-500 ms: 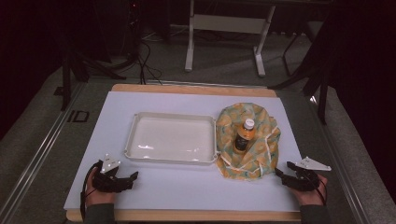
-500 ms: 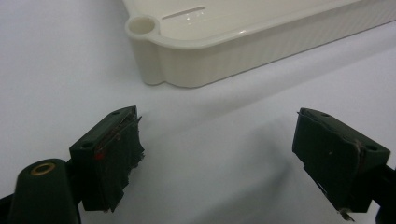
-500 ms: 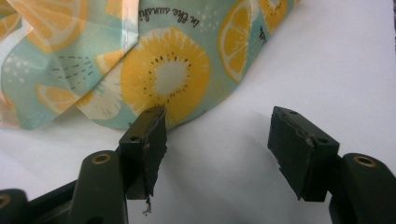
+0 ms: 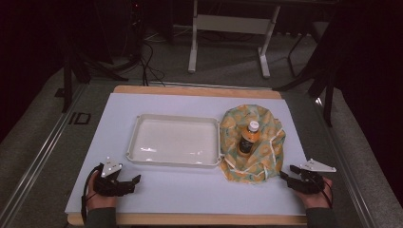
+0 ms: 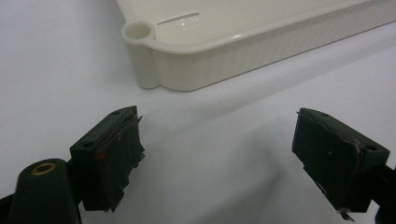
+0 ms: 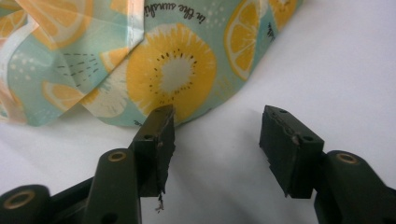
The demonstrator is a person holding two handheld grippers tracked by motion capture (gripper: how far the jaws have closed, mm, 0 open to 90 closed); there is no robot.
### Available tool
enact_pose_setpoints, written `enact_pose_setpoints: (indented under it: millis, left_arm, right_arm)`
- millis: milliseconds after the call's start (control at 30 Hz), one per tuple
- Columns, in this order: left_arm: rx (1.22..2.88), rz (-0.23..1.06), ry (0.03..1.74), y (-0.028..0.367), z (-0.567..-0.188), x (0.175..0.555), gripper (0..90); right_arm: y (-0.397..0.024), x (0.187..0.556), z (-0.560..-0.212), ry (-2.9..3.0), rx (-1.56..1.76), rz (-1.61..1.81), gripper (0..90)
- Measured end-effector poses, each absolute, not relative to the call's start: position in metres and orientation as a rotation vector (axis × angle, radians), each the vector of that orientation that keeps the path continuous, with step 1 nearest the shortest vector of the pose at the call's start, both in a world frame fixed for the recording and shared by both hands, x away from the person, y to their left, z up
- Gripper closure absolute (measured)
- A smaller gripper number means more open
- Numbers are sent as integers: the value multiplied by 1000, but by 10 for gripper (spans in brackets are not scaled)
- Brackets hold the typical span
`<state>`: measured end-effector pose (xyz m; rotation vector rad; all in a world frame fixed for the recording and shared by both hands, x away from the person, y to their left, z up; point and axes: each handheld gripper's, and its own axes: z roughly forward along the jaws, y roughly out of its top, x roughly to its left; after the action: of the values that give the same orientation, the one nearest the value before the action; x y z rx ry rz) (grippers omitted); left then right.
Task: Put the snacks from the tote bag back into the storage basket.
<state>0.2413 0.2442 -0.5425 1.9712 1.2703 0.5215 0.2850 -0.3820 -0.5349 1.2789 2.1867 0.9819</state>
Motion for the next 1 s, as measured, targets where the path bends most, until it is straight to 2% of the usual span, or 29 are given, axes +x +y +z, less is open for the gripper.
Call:
enact_pose_setpoints:
  millis: [333,1000]
  left_arm:
    - [1961,517,1272,245,-542,241,164]
    - [1959,512,1255,245,-542,240,174]
  right_arm:
    - [-381,291,-529,2270,1222,934,486]
    - [-373,312,-487,2511,1012,744,517]
